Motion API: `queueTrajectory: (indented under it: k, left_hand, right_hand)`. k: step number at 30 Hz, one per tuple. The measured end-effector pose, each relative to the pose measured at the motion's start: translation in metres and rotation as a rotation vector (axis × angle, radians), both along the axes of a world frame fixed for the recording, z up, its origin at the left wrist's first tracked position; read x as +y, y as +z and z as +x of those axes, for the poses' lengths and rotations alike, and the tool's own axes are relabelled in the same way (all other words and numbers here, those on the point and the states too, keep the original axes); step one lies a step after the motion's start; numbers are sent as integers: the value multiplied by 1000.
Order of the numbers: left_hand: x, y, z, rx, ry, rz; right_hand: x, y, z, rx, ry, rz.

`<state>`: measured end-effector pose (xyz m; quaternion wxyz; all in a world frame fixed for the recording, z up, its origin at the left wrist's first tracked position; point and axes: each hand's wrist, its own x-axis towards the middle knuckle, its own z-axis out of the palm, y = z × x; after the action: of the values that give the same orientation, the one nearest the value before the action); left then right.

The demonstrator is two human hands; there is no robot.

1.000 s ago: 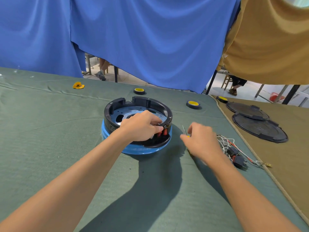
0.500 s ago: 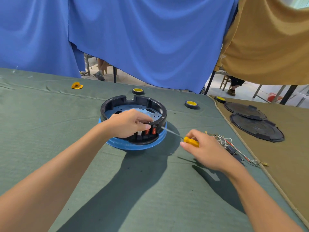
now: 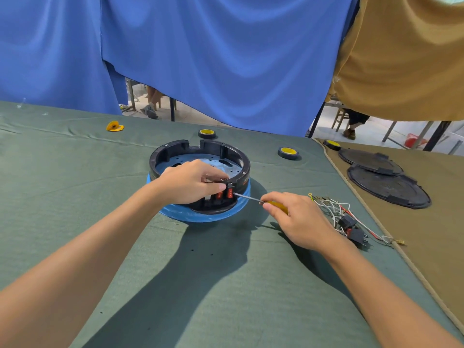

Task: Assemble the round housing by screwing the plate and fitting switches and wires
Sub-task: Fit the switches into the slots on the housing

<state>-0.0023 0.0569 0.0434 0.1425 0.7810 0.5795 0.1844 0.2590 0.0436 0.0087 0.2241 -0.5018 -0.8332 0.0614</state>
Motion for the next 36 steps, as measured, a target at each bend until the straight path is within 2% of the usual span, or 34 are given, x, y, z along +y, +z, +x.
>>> queueTrajectory:
  k: [6, 10, 13, 21, 28, 32, 36]
  left_hand:
    - [-2, -8, 13, 0, 132, 195]
    - [-5, -10, 14, 34, 148, 269]
    - [-6, -9, 12, 48, 145, 258]
    - [-6, -9, 7, 34, 159, 181]
    - [-5, -10, 7, 13, 175, 228]
    - [-8, -14, 10, 74, 196, 281]
    - [-6, -14, 8, 88, 188, 258]
  right_hand:
    - [18, 2, 6, -55, 61, 14]
    - [36, 11, 7, -81, 145, 8]
    - [50, 18, 1, -91, 208, -34]
    - [74, 36, -15, -31, 326, -303]
    - [87, 47, -23, -51, 361, -467]
    - [85, 48, -25, -71, 374, -364]
    - [72, 50, -14, -186, 293, -247]
